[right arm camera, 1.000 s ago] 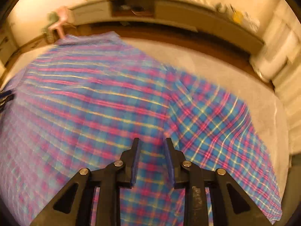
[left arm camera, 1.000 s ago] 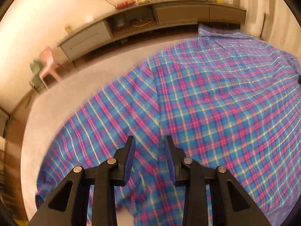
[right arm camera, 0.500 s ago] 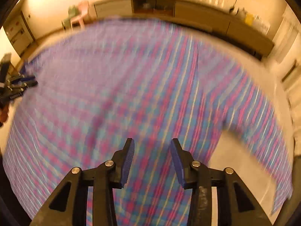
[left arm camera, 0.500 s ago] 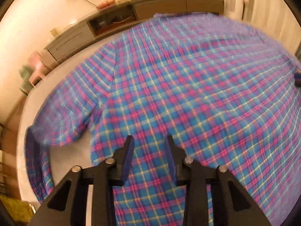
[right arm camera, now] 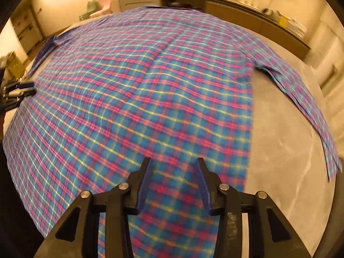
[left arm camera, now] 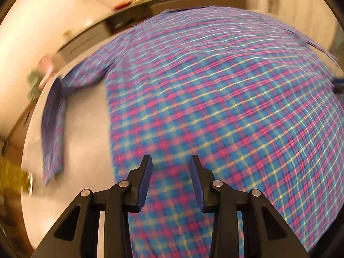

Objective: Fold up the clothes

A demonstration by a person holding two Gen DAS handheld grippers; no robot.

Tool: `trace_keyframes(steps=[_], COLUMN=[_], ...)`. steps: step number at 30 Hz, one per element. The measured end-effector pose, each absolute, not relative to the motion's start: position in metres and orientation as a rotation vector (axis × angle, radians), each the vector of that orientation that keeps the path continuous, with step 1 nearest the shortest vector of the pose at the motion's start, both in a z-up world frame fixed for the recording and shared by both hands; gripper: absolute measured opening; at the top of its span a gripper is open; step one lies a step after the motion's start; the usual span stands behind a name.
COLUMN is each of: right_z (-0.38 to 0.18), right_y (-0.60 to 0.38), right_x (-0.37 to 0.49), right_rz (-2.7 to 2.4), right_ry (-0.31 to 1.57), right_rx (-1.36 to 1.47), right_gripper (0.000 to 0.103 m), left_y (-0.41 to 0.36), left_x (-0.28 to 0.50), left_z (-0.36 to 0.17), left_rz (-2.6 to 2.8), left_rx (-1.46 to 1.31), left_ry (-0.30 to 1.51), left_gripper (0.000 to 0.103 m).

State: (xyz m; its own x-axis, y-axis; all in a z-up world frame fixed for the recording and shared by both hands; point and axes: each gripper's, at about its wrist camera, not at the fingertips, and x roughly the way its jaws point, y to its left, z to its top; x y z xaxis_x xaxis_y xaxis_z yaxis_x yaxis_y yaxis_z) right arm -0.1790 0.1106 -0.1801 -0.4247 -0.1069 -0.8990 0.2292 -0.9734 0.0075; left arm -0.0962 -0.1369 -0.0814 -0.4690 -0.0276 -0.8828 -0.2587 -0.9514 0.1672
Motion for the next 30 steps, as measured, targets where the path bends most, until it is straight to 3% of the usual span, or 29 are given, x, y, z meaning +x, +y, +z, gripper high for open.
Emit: trace_keyframes(steps=[8,14,20,23,26,27,29,30], right_z=[-0.267,-0.281,-0.367,-0.397,-0.410,-0.414,-0.410,-0.396], right_y=[0.137,0.307,0.439,0.452,0.455,0.455,0.454,0.456], right_x=[-0.192,-0.249,-0.304,-0.322,-0.336,-0.347,-0.353,-0.347], right_rz=[-2.477,-2.877,-2.907,-2.814,-2.778,-2.787,-2.855,-2.886], right_ry=[0.008,-0.645,-1.285,-1.455,-1.489,-1.469,-1.391,-1.353], right_rx=[1.540,1.459,1.399,1.345,1.326,1.306,1.268,1.252], right_gripper=[0.044,0.047,0.047,0.047,0.046,0.041,0.012,0.007], left_y=[-0.119,-0.083,0.015,0.068,0.121,0.139,0.175,0.193], left_x=[-0.075,-0.088,-0.096,-0.114,-0.131,-0.135,-0.143,-0.147], left_z=[-0.061,-0.026,0.013,0.019,0.028,0.032,0.040,0.045], left_rz=[2.516,2.504,2.352,2.257,2.189,2.172,2.137,2.120], left_rx=[-1.499,-1.423,-1.329,-1.317,-1.284,-1.268,-1.236,-1.221], left_ry=[0.373,0.353,0.376,0.356,0.321,0.310,0.287,0.276], left_gripper=[0.038,0.038,0.038,0.038,0.038,0.038,0.038,0.038])
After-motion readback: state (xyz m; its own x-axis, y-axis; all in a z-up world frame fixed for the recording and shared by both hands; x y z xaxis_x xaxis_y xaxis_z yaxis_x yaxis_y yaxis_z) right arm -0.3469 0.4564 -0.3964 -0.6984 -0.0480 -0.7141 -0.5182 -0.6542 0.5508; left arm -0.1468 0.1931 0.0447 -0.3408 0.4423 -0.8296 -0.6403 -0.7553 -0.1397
